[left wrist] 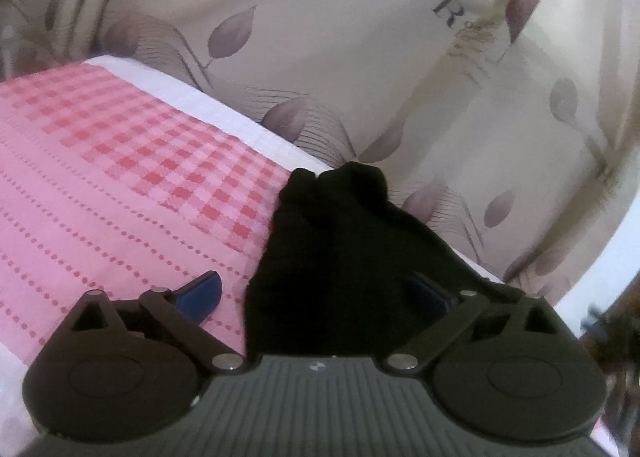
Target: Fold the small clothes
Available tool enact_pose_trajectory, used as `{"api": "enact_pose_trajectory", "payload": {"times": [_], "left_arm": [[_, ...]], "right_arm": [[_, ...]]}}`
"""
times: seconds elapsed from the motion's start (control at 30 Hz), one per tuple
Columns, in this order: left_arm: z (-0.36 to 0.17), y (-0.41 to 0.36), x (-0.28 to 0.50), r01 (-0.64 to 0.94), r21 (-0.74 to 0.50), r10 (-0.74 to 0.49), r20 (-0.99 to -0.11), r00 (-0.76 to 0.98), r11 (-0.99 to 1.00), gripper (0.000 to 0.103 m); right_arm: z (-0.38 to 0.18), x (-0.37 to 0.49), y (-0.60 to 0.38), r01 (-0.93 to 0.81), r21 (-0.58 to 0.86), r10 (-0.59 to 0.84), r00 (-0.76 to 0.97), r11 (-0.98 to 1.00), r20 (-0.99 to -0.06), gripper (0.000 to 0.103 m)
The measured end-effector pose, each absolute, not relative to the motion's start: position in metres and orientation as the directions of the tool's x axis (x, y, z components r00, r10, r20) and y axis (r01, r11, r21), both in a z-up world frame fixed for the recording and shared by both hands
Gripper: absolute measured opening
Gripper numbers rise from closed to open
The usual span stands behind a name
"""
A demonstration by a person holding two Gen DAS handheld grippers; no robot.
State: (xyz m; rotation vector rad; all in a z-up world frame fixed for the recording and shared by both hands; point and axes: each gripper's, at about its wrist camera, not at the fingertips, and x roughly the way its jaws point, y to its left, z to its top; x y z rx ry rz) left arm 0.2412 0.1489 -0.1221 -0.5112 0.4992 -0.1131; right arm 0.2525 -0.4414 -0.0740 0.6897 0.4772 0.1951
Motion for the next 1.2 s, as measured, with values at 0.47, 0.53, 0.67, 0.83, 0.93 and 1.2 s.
{"api": "enact_pose_trajectory", "payload": {"times": [0.47,0.53,0.67,0.83,0.93,1.2], "left_arm": [[-0.118,0.149,0.239,0.045,-0.457,-0.292,-0.489,0.822,0.889,0.053],[-0.118,0.152,0.238,0.06,-0.455,-0.31,-0.5,0.809,0.889,0.052],[-0.116,0.155,0.239,0.104,-0.443,-0.348,-0.515,0.783,0.891,0.072],[-0.116,0.15,0.249,0.139,-0.413,-0.364,-0.538,0.761,0.9,0.045],[-0.118,0.139,0.253,0.162,-0.354,-0.353,-0.585,0.73,0.921,0.008],[-0.095,0.16,0.214,0.138,-0.4,-0.363,-0.566,0.74,0.906,0.007]], "right_arm": [[-0.085,0.183,-0.396,-0.142,0.446,0.377,0.781,0.883,-0.497,0.012],[-0.082,0.187,-0.391,-0.185,0.433,0.408,0.759,0.882,-0.507,0.011],[-0.083,0.198,-0.394,-0.197,0.455,0.437,0.735,0.869,-0.517,0.012],[-0.09,0.212,-0.389,-0.225,0.474,0.48,0.698,0.851,-0.532,0.012],[-0.089,0.215,-0.385,-0.236,0.467,0.485,0.69,0.852,-0.537,0.007],[-0.08,0.177,-0.426,-0.217,0.588,0.542,0.704,0.779,-0.458,0.006]]}}
